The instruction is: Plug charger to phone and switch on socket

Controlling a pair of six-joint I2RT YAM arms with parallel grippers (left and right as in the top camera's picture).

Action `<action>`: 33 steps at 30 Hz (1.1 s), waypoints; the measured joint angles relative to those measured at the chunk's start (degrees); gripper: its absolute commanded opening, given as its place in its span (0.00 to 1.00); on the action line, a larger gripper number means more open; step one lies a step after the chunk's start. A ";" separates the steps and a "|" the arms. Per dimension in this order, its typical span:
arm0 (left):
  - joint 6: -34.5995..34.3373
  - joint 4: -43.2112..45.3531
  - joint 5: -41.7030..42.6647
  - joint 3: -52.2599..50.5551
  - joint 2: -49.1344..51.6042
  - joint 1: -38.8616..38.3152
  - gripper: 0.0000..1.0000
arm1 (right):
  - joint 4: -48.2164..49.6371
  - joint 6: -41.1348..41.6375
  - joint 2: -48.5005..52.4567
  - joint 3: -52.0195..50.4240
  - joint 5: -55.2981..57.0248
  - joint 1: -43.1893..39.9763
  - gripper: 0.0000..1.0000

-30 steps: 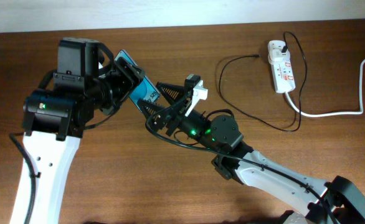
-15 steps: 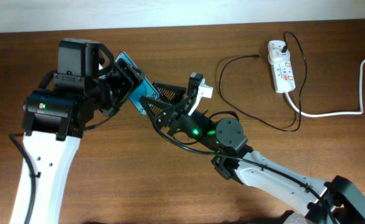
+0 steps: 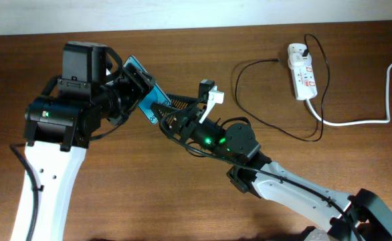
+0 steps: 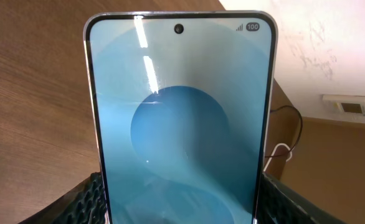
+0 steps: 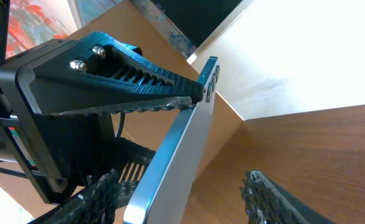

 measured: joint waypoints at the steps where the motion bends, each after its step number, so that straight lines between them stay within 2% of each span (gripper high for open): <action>1: 0.00 0.00 0.00 0.00 0.00 0.00 0.23 | 0.00 0.00 0.00 0.00 0.00 0.00 0.66; 7: 0.00 0.00 0.00 0.00 0.00 0.00 0.22 | 0.02 0.07 0.00 0.00 0.09 0.00 0.61; 23: 0.00 0.00 0.00 0.00 0.00 0.00 0.23 | 1.79 0.02 2.05 0.17 7.58 3.08 0.58; 25: 0.00 0.00 0.00 0.00 0.00 0.00 0.23 | 1.79 0.02 2.62 0.44 7.98 3.56 0.54; 33: 0.00 0.00 0.00 0.00 0.00 0.00 0.22 | 4.20 0.00 2.67 0.74 8.70 3.56 0.49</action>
